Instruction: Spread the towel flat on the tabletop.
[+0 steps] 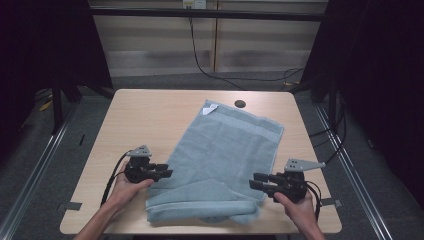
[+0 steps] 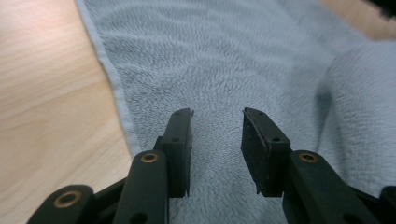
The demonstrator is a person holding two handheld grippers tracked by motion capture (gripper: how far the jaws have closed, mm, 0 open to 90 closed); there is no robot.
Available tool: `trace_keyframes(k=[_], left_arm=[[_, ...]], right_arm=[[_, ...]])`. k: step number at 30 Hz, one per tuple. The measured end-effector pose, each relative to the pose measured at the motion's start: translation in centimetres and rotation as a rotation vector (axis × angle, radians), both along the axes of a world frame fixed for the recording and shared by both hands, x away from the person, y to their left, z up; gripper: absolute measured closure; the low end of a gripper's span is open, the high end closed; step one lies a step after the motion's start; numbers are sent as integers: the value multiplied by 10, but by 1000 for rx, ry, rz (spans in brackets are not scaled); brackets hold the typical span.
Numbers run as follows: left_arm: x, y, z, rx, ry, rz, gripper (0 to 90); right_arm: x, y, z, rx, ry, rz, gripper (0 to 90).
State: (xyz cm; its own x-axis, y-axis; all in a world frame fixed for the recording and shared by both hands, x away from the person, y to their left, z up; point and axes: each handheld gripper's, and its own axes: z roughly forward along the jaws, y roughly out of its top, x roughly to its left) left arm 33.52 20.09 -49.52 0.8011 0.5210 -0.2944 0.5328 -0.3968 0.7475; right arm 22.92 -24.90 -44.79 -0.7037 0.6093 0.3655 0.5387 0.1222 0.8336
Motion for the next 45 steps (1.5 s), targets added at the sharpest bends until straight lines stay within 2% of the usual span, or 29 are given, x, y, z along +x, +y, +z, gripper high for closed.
trace_keyframes(k=[1,2,3,6,9,10,12,15,16,20,21,22,23,27,30,31,32,33,34,35,36,37,38,39,40,41,42,43,45], left_arm=[[-2,-9,-7,84,-10,-18,633],[-2,-9,-7,84,-10,-18,632],[-6,-10,-10,82,-39,-23,632],[-20,-6,-8,101,-52,-29,636],[-30,-1,-9,84,-36,-25,641],[-42,4,-7,93,-25,-43,641],[-47,8,-7,82,-17,-42,641],[-68,21,-7,79,-9,-49,647],[-73,24,-7,71,1,-49,648],[-87,30,-6,62,22,-57,664],[-91,31,-7,49,36,-65,664],[-99,32,-7,31,69,-89,664],[-103,32,-7,28,74,-99,664],[-110,28,-4,41,89,-132,661],[-102,21,1,40,60,-123,603],[-94,18,4,38,41,-123,592],[-84,13,6,28,26,-113,592],[-69,4,8,36,22,-91,591],[-57,-4,9,49,23,-88,587],[-36,-17,9,69,-7,-61,587],[-24,-22,8,68,-5,-49,585],[-24,-22,8,68,-5,-49,584],[-2,-30,4,57,-14,22,584],[-2,-30,4,57,-14,22,584],[12,-35,0,76,-45,46,583],[12,-35,0,76,-45,46,584],[19,-35,-4,85,-30,91,584],[20,-36,-8,114,-33,105,590],[15,-34,-9,135,-89,72,633]], right_arm=[[6,0,0,8,4,-7,616],[6,0,0,8,4,-7,616],[10,1,0,12,1,-10,622],[26,11,-7,-31,31,-4,622],[31,23,-22,-92,69,13,626],[30,27,-26,-108,82,23,629],[29,30,-32,-123,99,31,632],[20,37,-52,-211,173,47,638],[17,37,-54,-230,180,47,638],[-4,28,-54,-225,172,44,636],[-4,28,-54,-225,172,44,636],[-17,22,-54,-220,173,56,636],[-23,20,-54,-222,176,63,636],[-41,14,-53,-218,195,80,635],[-46,15,-47,-262,194,93,601],[-39,17,-42,-227,174,76,601],[-39,17,-42,-227,174,76,601],[-32,18,-39,-207,163,64,596],[-13,23,-38,-211,142,45,590],[-6,25,-39,-222,137,44,584],[3,27,-39,-238,127,35,575],[3,27,-39,-238,127,35,575],[20,28,-41,-242,120,1,561],[28,29,-41,-237,118,-17,560],[36,29,-40,-230,116,-24,558],[36,29,-40,-230,116,-24,558],[43,30,-41,-230,117,-31,557],[50,30,-43,-241,113,-47,555],[59,32,-51,-244,132,-61,549]])
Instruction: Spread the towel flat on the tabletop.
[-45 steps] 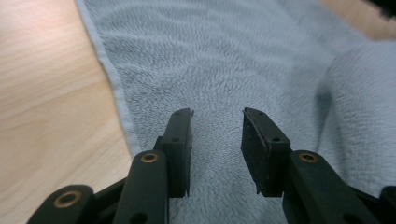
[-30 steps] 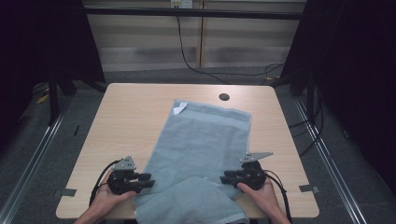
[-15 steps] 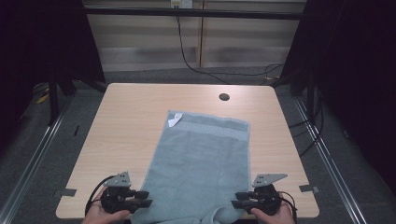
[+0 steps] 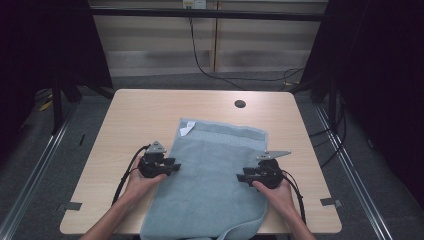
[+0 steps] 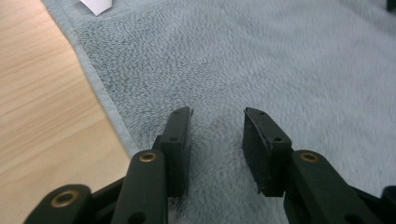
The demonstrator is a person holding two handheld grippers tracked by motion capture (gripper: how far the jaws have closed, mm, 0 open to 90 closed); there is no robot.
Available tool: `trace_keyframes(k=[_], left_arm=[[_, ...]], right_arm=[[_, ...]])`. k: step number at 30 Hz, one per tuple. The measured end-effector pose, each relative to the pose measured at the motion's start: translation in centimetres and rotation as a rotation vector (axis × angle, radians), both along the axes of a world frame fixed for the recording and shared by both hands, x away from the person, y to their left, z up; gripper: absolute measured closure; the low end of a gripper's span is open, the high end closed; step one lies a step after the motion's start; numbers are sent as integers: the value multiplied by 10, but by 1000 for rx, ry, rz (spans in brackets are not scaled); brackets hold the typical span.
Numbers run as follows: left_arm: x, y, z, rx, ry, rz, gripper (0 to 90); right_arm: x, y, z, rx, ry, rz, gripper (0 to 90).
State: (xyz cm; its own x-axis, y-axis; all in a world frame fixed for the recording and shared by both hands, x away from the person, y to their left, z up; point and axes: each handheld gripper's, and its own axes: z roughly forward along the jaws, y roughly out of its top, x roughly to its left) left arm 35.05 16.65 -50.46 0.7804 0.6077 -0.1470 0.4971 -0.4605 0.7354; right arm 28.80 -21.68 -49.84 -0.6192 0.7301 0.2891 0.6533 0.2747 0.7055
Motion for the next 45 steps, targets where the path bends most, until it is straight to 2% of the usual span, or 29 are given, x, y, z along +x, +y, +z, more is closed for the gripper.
trace_keyframes(k=[1,3,4,5,7,9,11,12,14,16,18,20,21,22,23,24,25,26,27,28,29,31,34,38,40,41,42,43,45], left_arm=[[-4,5,2,37,-7,0,649],[-6,15,2,49,-25,4,675],[-4,21,1,27,-11,4,692],[-4,21,1,27,-11,4,713],[3,30,1,17,1,43,736],[9,34,0,9,6,74,738],[13,38,-1,9,-17,114,738],[18,43,-2,-14,-14,149,738],[22,50,-4,-28,-13,187,738],[24,54,-4,-46,4,193,727],[21,55,-2,-47,23,189,690],[16,55,0,-46,20,187,631],[13,56,1,-50,29,173,629],[5,56,5,-99,64,107,630],[5,56,5,-99,64,107,632],[-1,55,7,-100,63,78,636],[-8,52,6,-91,66,51,637],[-8,52,6,-91,66,51,638],[-14,46,1,-13,28,40,636],[-14,45,0,-13,10,37,636],[-12,45,0,-24,25,51,639],[-9,44,0,-24,22,57,648],[-8,44,-1,-31,23,58,648],[-7,46,-1,-40,27,51,649],[-8,45,-1,-36,28,56,656],[-8,45,-1,-36,28,56,656],[-9,45,0,-18,11,56,656],[-9,45,0,-14,9,58,670],[-8,45,-1,-23,14,60,676]], right_arm=[[1,1,-2,-7,9,4,551],[3,2,-5,-6,11,16,575],[6,4,-6,-1,13,14,590],[6,4,-6,-1,13,14,590],[15,10,-5,-33,0,25,607],[38,24,-6,-45,-13,6,597],[44,28,-6,-51,-21,7,597],[51,32,-7,-53,-27,3,598],[73,43,-7,-37,-19,-11,569],[81,50,-4,-57,-5,-13,479],[81,52,-1,-60,-16,-13,460],[72,52,9,-35,-25,5,474],[54,49,17,-15,-31,28,484],[41,48,21,-17,-44,48,505],[41,48,21,-17,-44,48,505],[10,41,29,-14,-61,101,514],[0,39,31,-12,-55,114,519],[-11,36,33,2,-58,122,521],[-20,33,33,27,-61,127,520],[-27,32,31,51,-48,133,513],[-33,34,28,41,-37,149,498],[-40,40,23,14,-26,175,469],[-47,47,18,13,0,178,417],[-53,53,13,-16,-3,211,404],[-56,56,2,-86,-6,230,437],[-56,56,2,-86,-6,230,437],[-59,56,2,-93,-23,236,482],[-65,53,2,-127,-62,253,562],[-70,45,1,-111,-62,252,730]])
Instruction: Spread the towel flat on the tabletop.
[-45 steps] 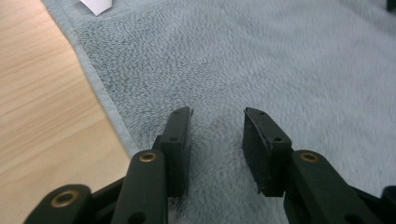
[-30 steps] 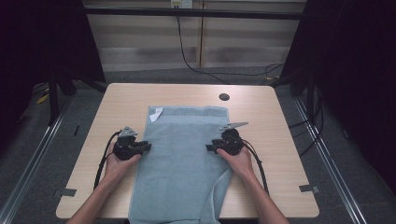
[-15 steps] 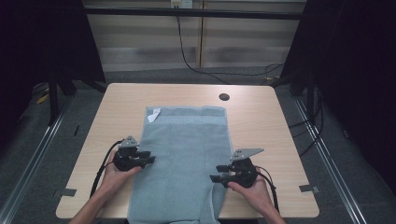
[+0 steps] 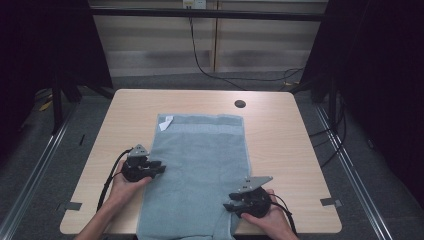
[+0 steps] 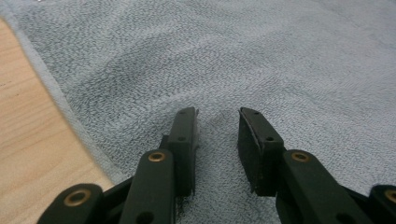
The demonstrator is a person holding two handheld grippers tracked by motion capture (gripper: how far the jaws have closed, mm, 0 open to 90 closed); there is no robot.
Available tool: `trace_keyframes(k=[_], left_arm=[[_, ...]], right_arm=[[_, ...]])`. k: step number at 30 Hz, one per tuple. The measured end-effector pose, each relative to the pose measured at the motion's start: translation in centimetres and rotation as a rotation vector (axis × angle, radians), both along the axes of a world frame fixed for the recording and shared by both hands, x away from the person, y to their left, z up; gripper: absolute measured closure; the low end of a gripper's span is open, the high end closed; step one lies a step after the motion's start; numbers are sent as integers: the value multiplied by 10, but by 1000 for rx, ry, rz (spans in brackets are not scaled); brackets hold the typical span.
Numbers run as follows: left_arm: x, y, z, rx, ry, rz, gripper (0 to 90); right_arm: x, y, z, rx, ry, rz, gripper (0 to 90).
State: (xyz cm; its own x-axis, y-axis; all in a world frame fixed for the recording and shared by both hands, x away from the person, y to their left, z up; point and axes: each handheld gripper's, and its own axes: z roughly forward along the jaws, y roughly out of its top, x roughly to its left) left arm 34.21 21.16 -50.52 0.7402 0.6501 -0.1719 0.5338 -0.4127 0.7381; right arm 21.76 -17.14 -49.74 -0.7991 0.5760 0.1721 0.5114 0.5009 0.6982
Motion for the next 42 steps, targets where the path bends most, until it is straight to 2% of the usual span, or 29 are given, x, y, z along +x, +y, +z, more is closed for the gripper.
trace_keyframes(k=[3,6,9,12,15,17,20,22,25,27,31,34,36,38,40,42], left_arm=[[0,0,0,-1,-1,2,687],[1,1,0,1,-3,7,690],[1,1,0,-4,0,8,690],[1,0,0,-1,2,11,695],[3,-2,0,5,2,12,699],[4,-3,1,19,-6,18,700],[8,-3,-1,-18,14,35,692],[11,-1,-2,-50,34,38,681],[13,1,-4,-64,27,20,672],[13,1,-4,-64,19,15,673],[14,-2,-4,-48,-3,17,663],[14,-5,-2,-9,-10,7,658],[12,-7,-1,7,-19,7,653],[8,-7,0,20,-20,2,646],[-3,-6,1,33,-16,-18,643],[-16,-6,3,37,-1,-28,629]], right_arm=[[-6,-15,3,42,9,-25,842],[-10,-36,10,93,14,-73,861],[-20,-56,13,97,11,-97,860],[-30,-75,15,95,-5,-147,860],[-32,-87,16,97,-4,-179,837],[-31,-86,15,59,-3,-195,752],[-24,-87,23,115,-32,-208,715],[-13,-80,29,143,-54,-189,715],[16,-59,31,126,-61,-161,686],[40,-48,27,142,-45,-160,649],[83,-29,15,117,-6,-174,595],[101,-18,4,79,-5,-205,564],[103,-16,-5,47,22,-221,552],[98,-17,-6,41,14,-216,545],[90,-18,-5,26,10,-210,541],[79,-20,-5,41,18,-194,539]])
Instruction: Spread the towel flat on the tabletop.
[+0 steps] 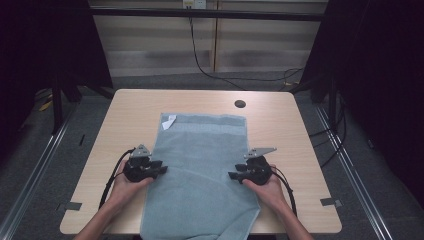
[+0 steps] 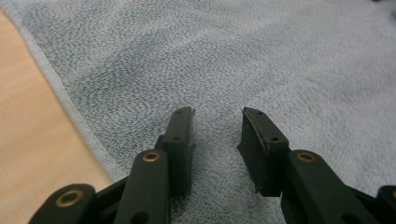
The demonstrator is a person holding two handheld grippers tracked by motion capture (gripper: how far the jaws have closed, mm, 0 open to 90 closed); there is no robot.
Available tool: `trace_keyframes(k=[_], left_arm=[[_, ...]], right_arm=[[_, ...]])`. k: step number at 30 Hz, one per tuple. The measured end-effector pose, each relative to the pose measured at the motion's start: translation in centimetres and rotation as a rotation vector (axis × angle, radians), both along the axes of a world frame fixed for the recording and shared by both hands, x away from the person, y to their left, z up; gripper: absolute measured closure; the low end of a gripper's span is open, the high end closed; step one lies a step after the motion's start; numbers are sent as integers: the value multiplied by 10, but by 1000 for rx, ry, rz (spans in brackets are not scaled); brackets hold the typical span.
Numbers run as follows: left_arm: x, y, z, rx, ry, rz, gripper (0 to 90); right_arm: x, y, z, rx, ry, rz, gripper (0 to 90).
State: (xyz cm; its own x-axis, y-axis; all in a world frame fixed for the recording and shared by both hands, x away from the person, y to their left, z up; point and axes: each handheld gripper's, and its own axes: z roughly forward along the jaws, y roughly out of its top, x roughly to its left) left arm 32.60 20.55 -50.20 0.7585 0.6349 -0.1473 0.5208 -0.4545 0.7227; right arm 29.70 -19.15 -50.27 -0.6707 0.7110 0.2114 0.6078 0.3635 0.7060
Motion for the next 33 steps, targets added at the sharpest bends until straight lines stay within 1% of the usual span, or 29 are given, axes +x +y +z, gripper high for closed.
trace_keyframes(k=[1,2,4,5,6,7,9,10,12,14,15,16,17,18,20,21,23,24,25,26,28,29,30,31,32,33], left_arm=[[-8,-1,1,3,13,-13,592],[-16,-2,1,7,5,-38,559],[-32,-1,2,21,-9,-68,556],[-38,0,3,17,3,-77,556],[-43,2,3,1,21,-86,556],[-49,4,3,-8,26,-98,558],[-59,7,3,-15,43,-114,564],[-64,9,3,-22,47,-131,564],[-72,12,4,-29,71,-157,573],[-78,15,5,-39,100,-171,586],[-80,16,5,-52,113,-173,598],[-82,18,4,-59,116,-181,599],[-83,19,5,-65,129,-184,599],[-82,20,5,-78,142,-176,601],[-77,21,8,-93,120,-161,585],[-73,20,10,-107,106,-143,580],[-58,20,14,-140,90,-119,570],[-50,19,15,-137,77,-97,565],[-41,19,15,-126,69,-77,562],[-31,18,14,-119,70,-54,561],[-14,13,11,-87,53,-25,562],[-6,11,9,-72,46,-10,562],[0,9,6,-72,47,4,563],[4,7,4,-70,50,5,564],[6,5,2,-62,60,1,565],[6,5,0,-54,56,-3,565]], right_arm=[[-6,-1,0,4,4,11,538],[-12,-1,1,-1,2,17,529],[-25,-1,2,-22,-1,32,520],[-32,-2,2,-22,-6,43,521],[-39,-2,2,-22,-9,51,521],[-45,-3,3,-21,-10,56,521],[-59,-4,1,6,-7,56,516],[-65,-5,1,20,-5,60,516],[-76,-4,3,16,10,76,515],[-87,-4,3,19,22,85,516],[-92,-4,3,25,25,85,516],[-96,-4,3,32,28,85,517],[-100,-4,3,29,29,94,520],[-102,-4,4,33,33,98,519],[-103,-5,5,35,39,104,510],[-101,-5,6,36,28,96,500],[-94,-8,10,75,4,79,500],[-89,-10,13,87,-4,67,500],[-82,-11,15,86,-16,58,498],[-75,-12,16,82,-28,47,494],[-58,-13,16,77,-32,26,487],[-49,-13,14,66,-34,21,487],[-42,-12,12,51,-39,5,487],[-34,-12,10,41,-34,-4,487],[-29,-10,8,33,-30,-10,486],[-26,-9,5,23,-30,-17,480]])
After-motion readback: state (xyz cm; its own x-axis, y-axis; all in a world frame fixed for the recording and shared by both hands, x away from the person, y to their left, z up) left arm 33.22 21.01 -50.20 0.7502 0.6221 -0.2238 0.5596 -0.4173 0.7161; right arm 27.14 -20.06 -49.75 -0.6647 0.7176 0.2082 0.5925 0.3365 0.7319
